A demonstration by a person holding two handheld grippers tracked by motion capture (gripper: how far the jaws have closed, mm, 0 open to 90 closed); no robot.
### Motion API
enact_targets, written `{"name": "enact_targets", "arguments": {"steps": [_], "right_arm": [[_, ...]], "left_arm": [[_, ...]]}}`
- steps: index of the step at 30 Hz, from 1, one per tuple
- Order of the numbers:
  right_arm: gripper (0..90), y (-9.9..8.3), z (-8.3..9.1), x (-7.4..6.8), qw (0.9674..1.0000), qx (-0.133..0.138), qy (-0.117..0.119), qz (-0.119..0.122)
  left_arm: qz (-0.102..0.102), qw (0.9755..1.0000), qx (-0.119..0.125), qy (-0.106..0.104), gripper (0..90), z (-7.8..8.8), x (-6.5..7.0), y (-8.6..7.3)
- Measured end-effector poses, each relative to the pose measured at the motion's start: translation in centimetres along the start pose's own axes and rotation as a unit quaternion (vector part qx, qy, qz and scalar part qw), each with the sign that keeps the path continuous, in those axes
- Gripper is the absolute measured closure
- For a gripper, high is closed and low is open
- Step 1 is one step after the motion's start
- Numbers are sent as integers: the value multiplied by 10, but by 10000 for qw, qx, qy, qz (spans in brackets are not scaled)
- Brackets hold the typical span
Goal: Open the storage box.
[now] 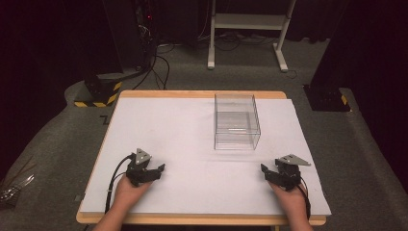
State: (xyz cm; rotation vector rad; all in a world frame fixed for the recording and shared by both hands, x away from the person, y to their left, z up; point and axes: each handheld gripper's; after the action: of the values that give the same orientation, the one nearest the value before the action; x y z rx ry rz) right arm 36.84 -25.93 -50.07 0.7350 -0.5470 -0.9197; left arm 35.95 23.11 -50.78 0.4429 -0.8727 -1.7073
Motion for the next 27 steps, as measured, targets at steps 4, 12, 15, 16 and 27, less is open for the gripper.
{"name": "enact_targets", "arguments": {"steps": [4, 12, 15, 16, 27], "right_arm": [[361, 0, 0, -1, 10000, 16, 3, 30], [382, 0, 2, -1, 9999, 84, -27, 70], [391, -1, 3, -2, 9998, 138, -33, 131], [397, -1, 3, -3, 9997, 155, -27, 165], [440, 0, 13, -4, 9985, 491, 51, 256]], "left_arm": [[10, 10000, -7, -14, 312, 0, 0, 0], [13, 10000, -4, -12, 312, 0, 0, 0], [12, 10000, -4, -11, 312, 0, 0, 0], [13, 10000, -3, -12, 312, 0, 0, 0], [11, 10000, -4, -11, 312, 0, 0, 0]]}}
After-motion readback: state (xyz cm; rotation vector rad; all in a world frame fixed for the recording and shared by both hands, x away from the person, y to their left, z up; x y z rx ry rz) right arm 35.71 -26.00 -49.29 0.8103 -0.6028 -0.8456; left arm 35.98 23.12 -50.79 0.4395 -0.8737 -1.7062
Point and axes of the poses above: each handheld gripper's, and its own axes: z roughly backward along the jaws, y roughly out of its top, x roughly to its right, and after that the axes turned 12 degrees about z, right-handed
